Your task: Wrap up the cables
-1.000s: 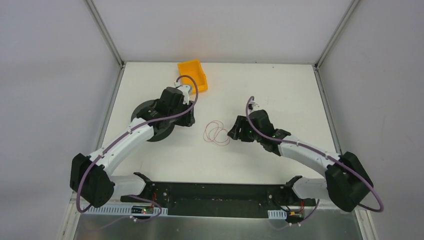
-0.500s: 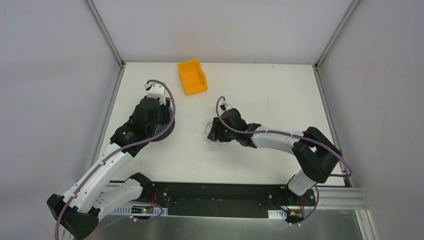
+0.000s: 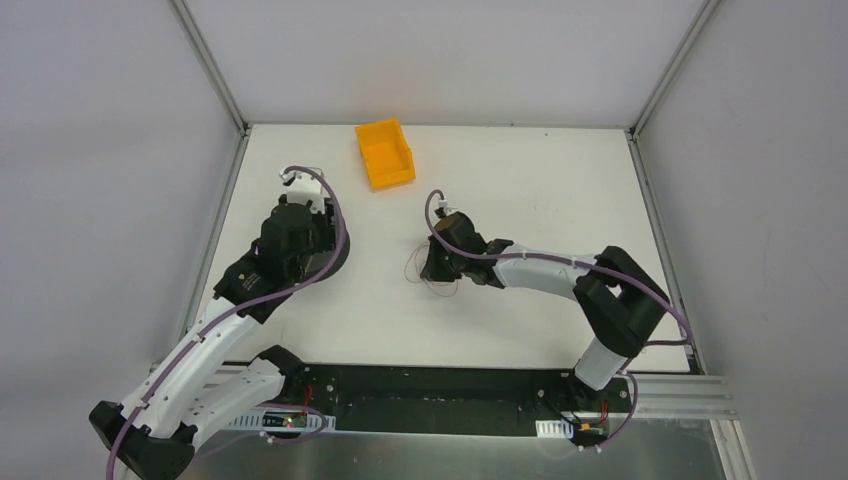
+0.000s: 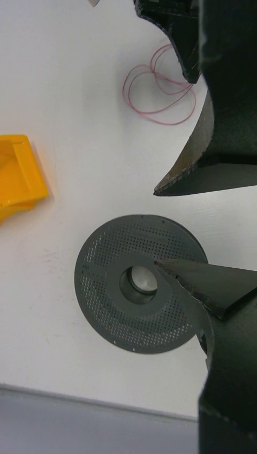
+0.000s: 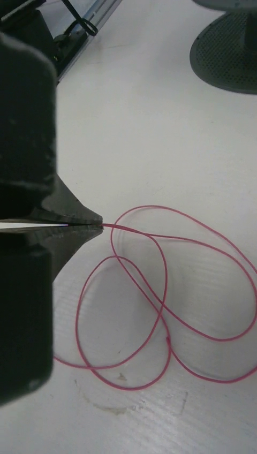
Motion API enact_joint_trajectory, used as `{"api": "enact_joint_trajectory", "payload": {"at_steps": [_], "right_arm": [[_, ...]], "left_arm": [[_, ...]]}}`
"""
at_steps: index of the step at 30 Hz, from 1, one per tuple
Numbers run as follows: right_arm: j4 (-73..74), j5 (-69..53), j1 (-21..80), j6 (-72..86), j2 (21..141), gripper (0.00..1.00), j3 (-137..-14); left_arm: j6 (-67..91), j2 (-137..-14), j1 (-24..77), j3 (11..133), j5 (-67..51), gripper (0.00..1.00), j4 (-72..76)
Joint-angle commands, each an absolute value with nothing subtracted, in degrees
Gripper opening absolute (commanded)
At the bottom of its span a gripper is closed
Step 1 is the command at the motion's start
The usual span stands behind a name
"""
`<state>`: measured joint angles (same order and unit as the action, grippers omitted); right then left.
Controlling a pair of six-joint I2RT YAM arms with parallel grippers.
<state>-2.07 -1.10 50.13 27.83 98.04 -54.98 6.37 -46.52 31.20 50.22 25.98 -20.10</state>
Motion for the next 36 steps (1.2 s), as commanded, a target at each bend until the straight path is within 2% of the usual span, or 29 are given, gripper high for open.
{"api": "enact_joint_trajectory", "payload": {"at_steps": [1,7,13,18,21,24,29,36], "right_arm": [[1.5,-2.6,50.2,27.8,89.3,0.00,-56.4],[0.3,-3.5,50.2,27.9,79.3,0.00,-52.5],[-2.2,-4.1,50.1,28.8,69.3,0.00,-49.2],[-2.1,-2.4,50.2,31.0,61.3,0.00,-47.8],[-1.9,0.6,50.1,33.6,56.4,0.00,-47.1],[-0.4,4.7,50.2,34.5,52.7,0.00,-47.1],[4.0,10.5,50.1,34.0,47.9,0.00,-45.0],[4.3,12.1,49.8,35.7,44.1,0.00,-40.4]], "left_arm": [[10.4,-44.8,31.7,48.9,17.3,0.46,-18.0],[19.6,-47.6,31.7,47.8,1.1,0.46,-15.9],[20.4,-53.4,31.8,46.5,-12.5,0.50,-11.6],[20.1,-54.7,31.7,41.8,-18.5,0.52,-2.8],[20.8,-57.0,31.7,41.0,-17.3,0.52,-1.0],[24.6,-61.7,31.7,42.3,-9.6,0.51,-6.2],[31.9,-69.9,33.7,43.1,-4.0,0.47,-7.3],[38.3,-80.2,37.7,46.0,-0.3,0.46,-7.4]]}}
